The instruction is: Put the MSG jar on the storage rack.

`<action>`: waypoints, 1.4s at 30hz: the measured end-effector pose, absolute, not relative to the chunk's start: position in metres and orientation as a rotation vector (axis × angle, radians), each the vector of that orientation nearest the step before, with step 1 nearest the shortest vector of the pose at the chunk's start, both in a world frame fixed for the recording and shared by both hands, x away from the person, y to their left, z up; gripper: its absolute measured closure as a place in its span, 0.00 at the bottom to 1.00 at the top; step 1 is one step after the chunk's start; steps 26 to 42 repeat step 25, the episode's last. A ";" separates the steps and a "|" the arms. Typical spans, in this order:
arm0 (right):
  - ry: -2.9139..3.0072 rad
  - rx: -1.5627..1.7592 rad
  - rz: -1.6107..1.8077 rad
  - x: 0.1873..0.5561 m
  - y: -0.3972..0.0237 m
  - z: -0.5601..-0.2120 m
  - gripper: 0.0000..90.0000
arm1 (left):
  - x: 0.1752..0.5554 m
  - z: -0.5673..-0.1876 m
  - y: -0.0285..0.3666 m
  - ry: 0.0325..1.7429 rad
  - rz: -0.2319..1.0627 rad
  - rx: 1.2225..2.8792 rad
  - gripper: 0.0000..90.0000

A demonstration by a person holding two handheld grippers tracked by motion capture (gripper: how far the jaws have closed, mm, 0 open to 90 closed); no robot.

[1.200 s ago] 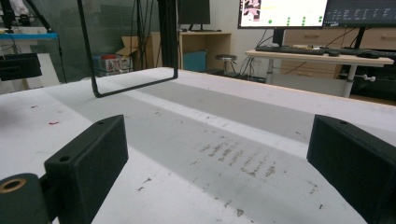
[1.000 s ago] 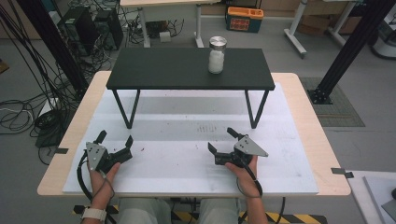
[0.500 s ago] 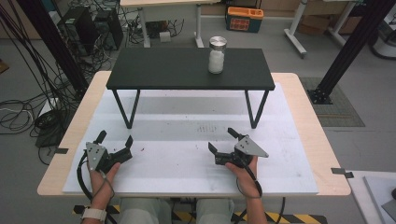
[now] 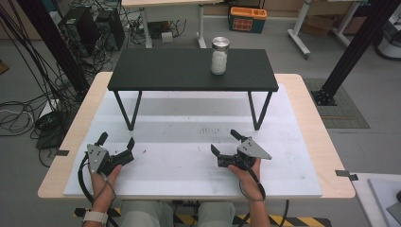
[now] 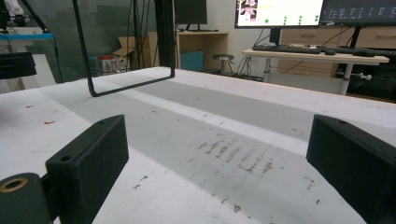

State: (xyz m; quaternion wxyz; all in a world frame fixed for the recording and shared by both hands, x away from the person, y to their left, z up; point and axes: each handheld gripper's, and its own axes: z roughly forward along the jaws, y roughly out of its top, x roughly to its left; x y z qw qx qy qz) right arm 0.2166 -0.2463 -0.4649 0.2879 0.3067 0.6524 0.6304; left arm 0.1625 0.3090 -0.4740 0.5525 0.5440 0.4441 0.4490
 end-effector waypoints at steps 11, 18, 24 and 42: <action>1.744 0.821 1.680 0.217 -0.246 -0.465 0.06 | 0.162 -0.474 0.309 1.050 1.061 1.287 0.02; 1.744 0.821 1.679 0.217 -0.246 -0.465 0.06 | 0.162 -0.474 0.309 1.050 1.061 1.286 0.01; 1.745 0.821 1.678 0.217 -0.246 -0.464 0.06 | 0.162 -0.474 0.309 1.050 1.061 1.286 0.02; 1.744 0.821 1.679 0.217 -0.246 -0.464 0.06 | 0.162 -0.474 0.309 1.050 1.061 1.286 0.01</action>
